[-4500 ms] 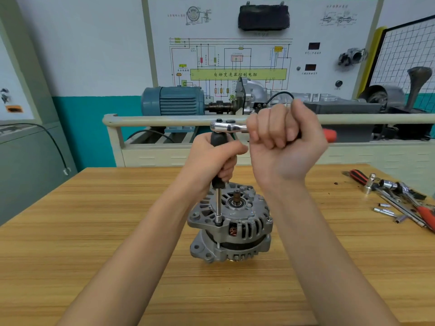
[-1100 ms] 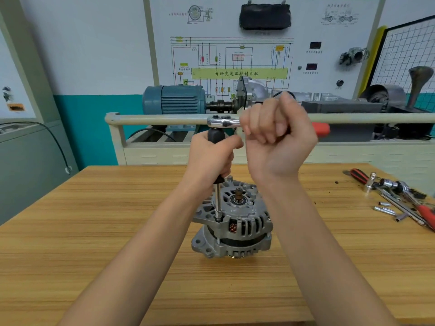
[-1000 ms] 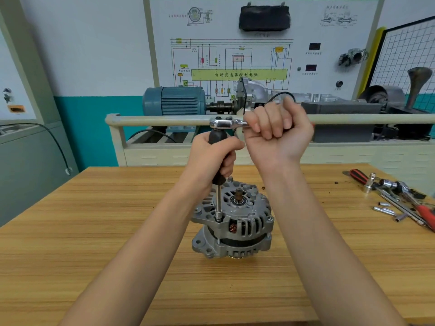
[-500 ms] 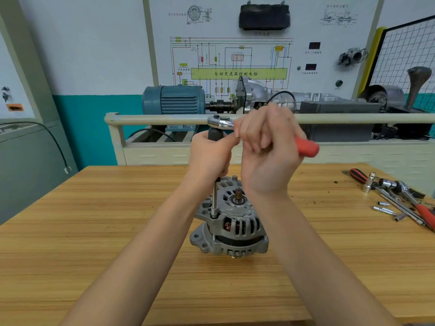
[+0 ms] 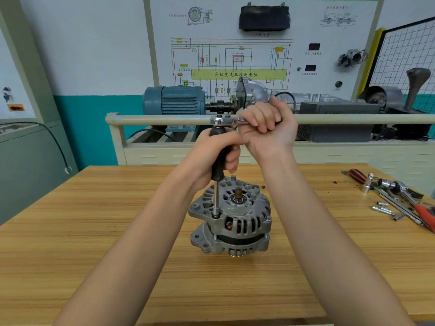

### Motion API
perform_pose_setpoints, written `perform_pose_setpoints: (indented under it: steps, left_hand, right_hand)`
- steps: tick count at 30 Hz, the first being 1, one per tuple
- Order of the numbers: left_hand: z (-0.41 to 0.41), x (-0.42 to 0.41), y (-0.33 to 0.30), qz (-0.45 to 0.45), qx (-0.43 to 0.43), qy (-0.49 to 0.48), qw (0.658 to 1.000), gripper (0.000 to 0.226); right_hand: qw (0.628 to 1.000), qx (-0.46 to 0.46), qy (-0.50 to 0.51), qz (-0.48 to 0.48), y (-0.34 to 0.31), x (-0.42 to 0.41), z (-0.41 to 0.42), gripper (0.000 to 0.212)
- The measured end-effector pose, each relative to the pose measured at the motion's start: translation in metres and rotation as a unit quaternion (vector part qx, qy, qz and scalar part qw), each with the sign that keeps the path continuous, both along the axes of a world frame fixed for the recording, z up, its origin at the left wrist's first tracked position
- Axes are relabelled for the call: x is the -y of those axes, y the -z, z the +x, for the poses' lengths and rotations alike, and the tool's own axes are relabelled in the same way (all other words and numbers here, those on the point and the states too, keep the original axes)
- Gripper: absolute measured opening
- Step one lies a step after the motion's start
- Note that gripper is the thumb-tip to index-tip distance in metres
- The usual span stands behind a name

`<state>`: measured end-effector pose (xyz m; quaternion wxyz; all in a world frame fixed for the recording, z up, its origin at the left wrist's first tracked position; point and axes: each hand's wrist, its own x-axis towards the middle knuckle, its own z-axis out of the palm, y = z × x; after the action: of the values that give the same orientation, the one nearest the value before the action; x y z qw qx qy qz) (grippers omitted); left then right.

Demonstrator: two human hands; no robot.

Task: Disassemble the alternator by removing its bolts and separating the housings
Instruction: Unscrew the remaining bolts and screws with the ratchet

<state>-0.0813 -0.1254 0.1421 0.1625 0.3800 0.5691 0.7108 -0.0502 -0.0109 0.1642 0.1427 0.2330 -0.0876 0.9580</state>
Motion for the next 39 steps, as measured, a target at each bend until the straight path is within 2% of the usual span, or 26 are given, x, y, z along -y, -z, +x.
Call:
perform_pose_setpoints:
  steps: [3, 6, 8, 10, 13, 14, 15, 16, 17, 19, 21, 22, 24, 26, 29, 33, 36, 39]
  left_hand:
    - [0.000, 0.003, 0.001, -0.009, 0.021, 0.035, 0.999, 0.043]
    - [0.004, 0.000, 0.002, -0.005, 0.016, -0.048, 0.999, 0.052]
    - [0.009, -0.005, 0.002, 0.009, 0.011, -0.129, 0.992, 0.050]
    - [0.011, -0.011, 0.003, 0.023, 0.006, -0.198, 0.980, 0.046]
    - [0.013, -0.016, 0.006, 0.027, -0.015, -0.267, 0.963, 0.040]
    - [0.013, -0.016, 0.006, 0.026, -0.020, -0.277, 0.960, 0.040]
    - [0.013, -0.015, 0.007, 0.028, -0.017, -0.273, 0.962, 0.040]
    - [0.012, -0.014, 0.007, 0.030, -0.009, -0.253, 0.967, 0.040]
    - [0.012, -0.012, 0.007, 0.032, -0.001, -0.225, 0.974, 0.041]
    - [0.009, -0.006, 0.005, 0.027, 0.006, -0.175, 0.984, 0.040]
    - [0.005, 0.000, 0.004, 0.020, -0.005, -0.137, 0.990, 0.036]
    - [0.004, 0.002, 0.003, 0.016, -0.010, -0.116, 0.993, 0.035]
    - [0.003, 0.004, 0.003, 0.006, -0.009, -0.068, 0.998, 0.036]
    - [0.003, 0.004, 0.003, -0.008, -0.002, -0.022, 1.000, 0.039]
    - [0.002, 0.004, 0.003, -0.026, 0.011, 0.012, 1.000, 0.046]
    - [0.005, 0.000, 0.004, -0.013, 0.025, -0.088, 0.996, 0.050]
    - [0.009, -0.008, 0.005, 0.017, 0.027, -0.206, 0.978, 0.046]
    - [0.011, -0.013, 0.007, 0.029, -0.003, -0.266, 0.964, 0.039]
  right_hand:
    - [1.000, -0.014, 0.015, 0.004, 0.000, 0.005, 0.002, 0.044]
    - [0.991, -0.051, 0.105, 0.062, 0.005, 0.012, 0.014, 0.050]
    - [0.969, -0.094, 0.188, 0.131, 0.010, 0.022, 0.024, 0.052]
    - [0.926, -0.150, 0.289, 0.192, 0.016, 0.035, 0.030, 0.046]
    - [0.820, -0.192, 0.466, 0.271, 0.023, 0.051, 0.034, 0.037]
    - [0.796, -0.192, 0.495, 0.291, 0.024, 0.055, 0.033, 0.035]
    - [0.790, -0.191, 0.501, 0.298, 0.024, 0.055, 0.033, 0.034]
    - [0.802, -0.193, 0.484, 0.291, 0.022, 0.053, 0.032, 0.035]
    - [0.830, -0.196, 0.444, 0.276, 0.019, 0.048, 0.031, 0.038]
    - [0.906, -0.169, 0.315, 0.229, 0.010, 0.035, 0.027, 0.046]
    - [0.972, -0.097, 0.163, 0.142, 0.004, 0.018, 0.018, 0.049]
    - [0.989, -0.063, 0.096, 0.093, 0.002, 0.011, 0.013, 0.048]
    - [0.999, -0.019, 0.014, 0.023, 0.001, 0.003, 0.004, 0.046]
    - [1.000, -0.003, -0.009, -0.005, 0.000, 0.001, -0.003, 0.045]
    - [1.000, -0.013, 0.011, -0.001, 0.001, 0.004, -0.001, 0.047]
    - [0.986, -0.065, 0.128, 0.088, 0.009, 0.017, 0.016, 0.052]
    - [0.933, -0.132, 0.278, 0.187, 0.016, 0.036, 0.027, 0.046]
    - [0.829, -0.178, 0.458, 0.269, 0.024, 0.054, 0.031, 0.036]
